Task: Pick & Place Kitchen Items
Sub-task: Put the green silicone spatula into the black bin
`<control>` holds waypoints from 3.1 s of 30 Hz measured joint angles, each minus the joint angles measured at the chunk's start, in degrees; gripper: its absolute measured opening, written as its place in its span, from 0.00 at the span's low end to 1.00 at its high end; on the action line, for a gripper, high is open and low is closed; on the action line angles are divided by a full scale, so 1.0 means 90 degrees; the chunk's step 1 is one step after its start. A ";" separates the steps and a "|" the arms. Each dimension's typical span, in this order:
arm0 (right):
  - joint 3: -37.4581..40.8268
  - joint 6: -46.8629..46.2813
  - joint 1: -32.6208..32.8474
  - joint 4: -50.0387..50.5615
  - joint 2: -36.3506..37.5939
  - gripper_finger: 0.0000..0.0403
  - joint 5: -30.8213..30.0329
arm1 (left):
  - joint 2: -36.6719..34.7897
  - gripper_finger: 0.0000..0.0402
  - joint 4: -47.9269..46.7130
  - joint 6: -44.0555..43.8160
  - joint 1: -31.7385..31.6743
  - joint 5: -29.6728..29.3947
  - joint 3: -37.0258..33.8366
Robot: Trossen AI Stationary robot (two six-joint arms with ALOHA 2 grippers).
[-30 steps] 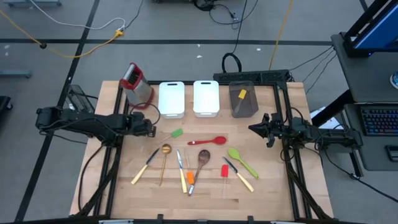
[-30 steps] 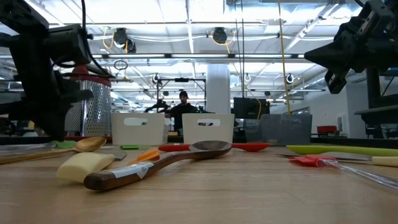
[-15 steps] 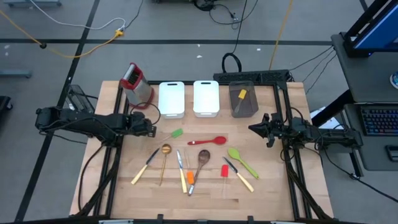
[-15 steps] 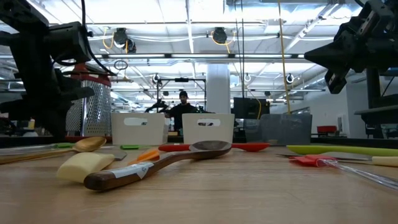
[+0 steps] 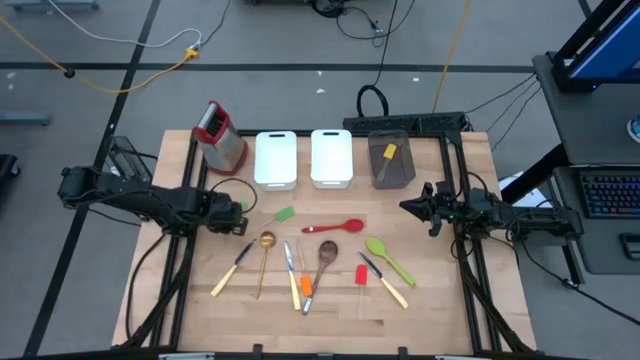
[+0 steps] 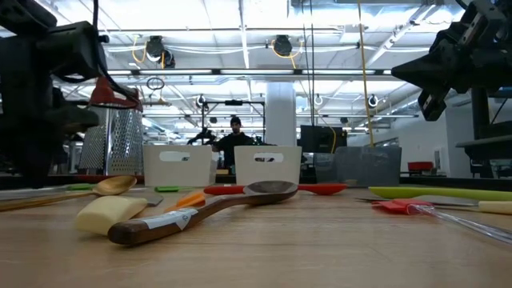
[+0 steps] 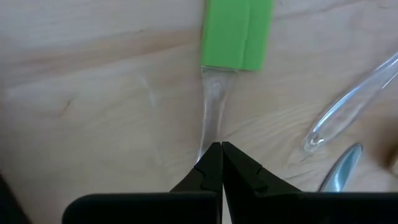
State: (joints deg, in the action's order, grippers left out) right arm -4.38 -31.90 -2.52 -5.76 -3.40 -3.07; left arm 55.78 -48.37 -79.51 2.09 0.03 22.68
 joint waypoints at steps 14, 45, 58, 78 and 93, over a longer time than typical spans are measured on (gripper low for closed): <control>0.0000 0.0007 0.0000 0.0000 0.0002 0.00 -0.0027 | 0.0065 0.04 -0.0621 0.0459 0.0240 -0.1061 0.0882; 0.0000 0.0118 0.0000 0.0002 0.0000 0.00 -0.0015 | 0.1731 0.56 -0.0036 0.0867 0.0237 -0.1144 0.0681; 0.0000 0.0118 0.0000 0.0000 0.0002 0.00 -0.0008 | 0.2541 0.36 0.0643 0.1277 0.0244 -0.1134 0.0757; 0.0000 0.0034 0.0000 0.0000 0.0000 0.00 0.0014 | 0.2539 0.02 0.0668 0.0974 0.0294 -0.1566 0.0754; 0.0000 0.0000 0.0000 0.0000 0.0000 0.00 0.0008 | 0.2487 0.02 0.0598 0.1001 0.0517 -0.1872 0.0728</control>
State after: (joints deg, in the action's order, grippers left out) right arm -4.38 -31.90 -2.52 -5.76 -3.40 -3.00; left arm 78.16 -42.99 -70.50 6.74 -16.82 29.23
